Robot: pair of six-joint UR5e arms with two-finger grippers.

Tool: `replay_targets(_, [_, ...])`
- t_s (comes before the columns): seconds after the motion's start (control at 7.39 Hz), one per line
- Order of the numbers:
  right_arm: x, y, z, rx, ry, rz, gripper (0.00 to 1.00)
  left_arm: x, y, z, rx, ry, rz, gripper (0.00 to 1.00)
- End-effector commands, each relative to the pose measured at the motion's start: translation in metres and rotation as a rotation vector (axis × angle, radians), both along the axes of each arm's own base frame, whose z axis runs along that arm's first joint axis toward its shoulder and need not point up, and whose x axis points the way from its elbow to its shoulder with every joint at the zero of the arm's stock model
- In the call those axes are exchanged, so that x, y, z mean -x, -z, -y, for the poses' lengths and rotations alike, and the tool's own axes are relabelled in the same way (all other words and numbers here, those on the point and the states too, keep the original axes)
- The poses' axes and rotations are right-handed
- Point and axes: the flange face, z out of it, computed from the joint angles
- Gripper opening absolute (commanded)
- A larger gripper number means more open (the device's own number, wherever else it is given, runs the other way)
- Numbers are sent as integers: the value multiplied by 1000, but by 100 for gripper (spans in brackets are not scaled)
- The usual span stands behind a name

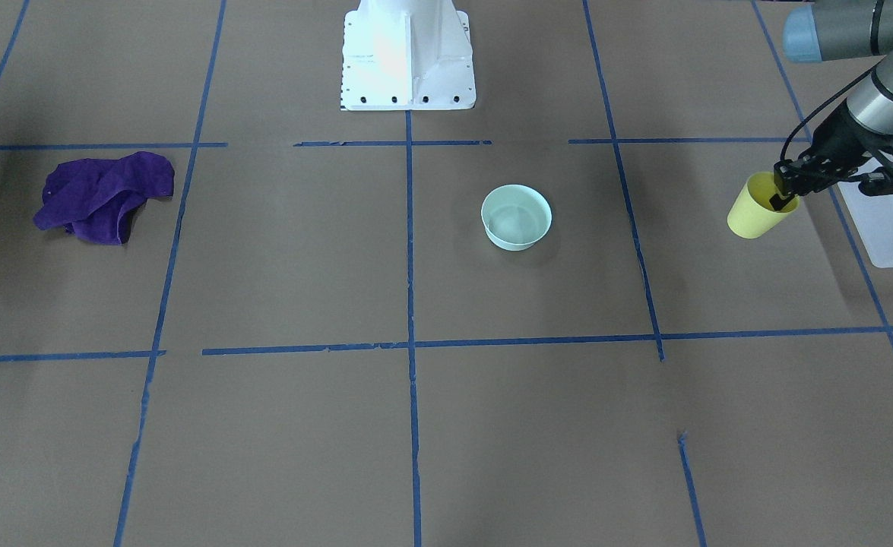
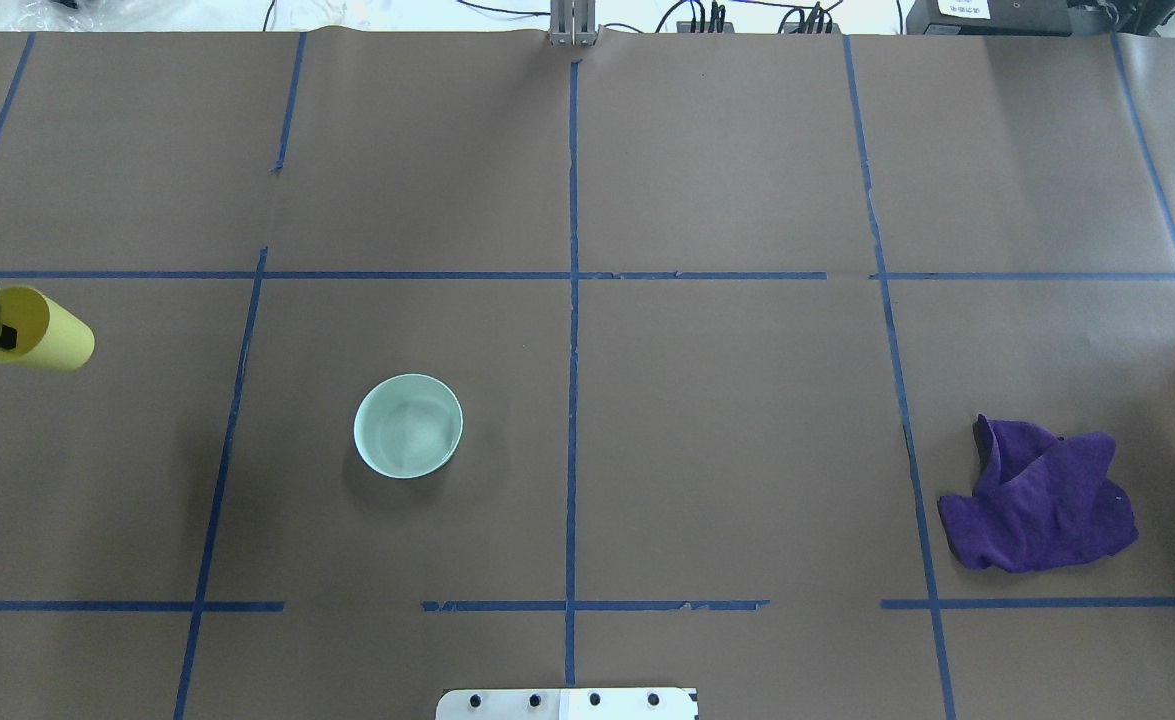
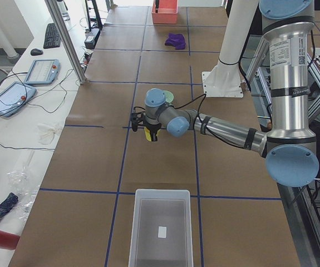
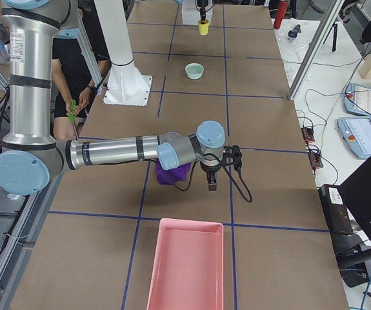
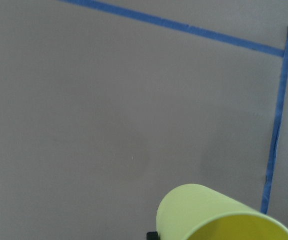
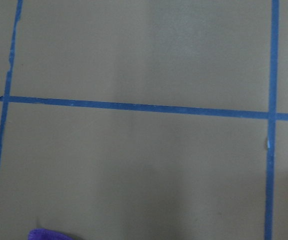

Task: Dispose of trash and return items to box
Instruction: 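Lift the yellow cup with the left gripper while the right reaches for the cloth, then lower the right gripper onto the purple cloth and pinch it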

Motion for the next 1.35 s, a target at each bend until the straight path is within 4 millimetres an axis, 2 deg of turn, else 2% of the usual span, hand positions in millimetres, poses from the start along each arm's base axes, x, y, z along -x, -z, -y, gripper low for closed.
replay_targets(0.0, [62, 11, -35, 58, -40, 35, 100, 41, 25, 40, -42, -6, 66, 0])
replay_targets(0.14, [86, 23, -47, 61, -34, 17, 100, 65, 24, 46, -69, -10, 86, 0])
replay_targets(0.27, [103, 34, -64, 62, -23, 4, 100, 79, 24, 48, -82, 0, 92, 0])
replay_targets(0.41, [126, 47, -85, 82, -29, -12, 100, 84, 21, 50, -92, -10, 99, 0])
replay_targets(0.54, [161, 64, -104, 123, -60, -18, 100, 91, 18, 51, -98, -9, 104, 0])
replay_targets(0.68, [199, 66, -129, 143, -120, -3, 100, 95, 17, 52, -102, -13, 110, 0])
replay_targets(0.81, [218, 61, -145, 154, -162, -20, 100, 99, 19, 59, -110, -17, 133, 0])
replay_targets(1.08, [203, 31, -159, 179, -165, -85, 100, 116, 32, 84, -139, -12, 208, 0])
replay_targets(1.22, [202, 17, -159, 189, -165, -105, 100, 118, 35, 86, -141, -19, 211, 0])
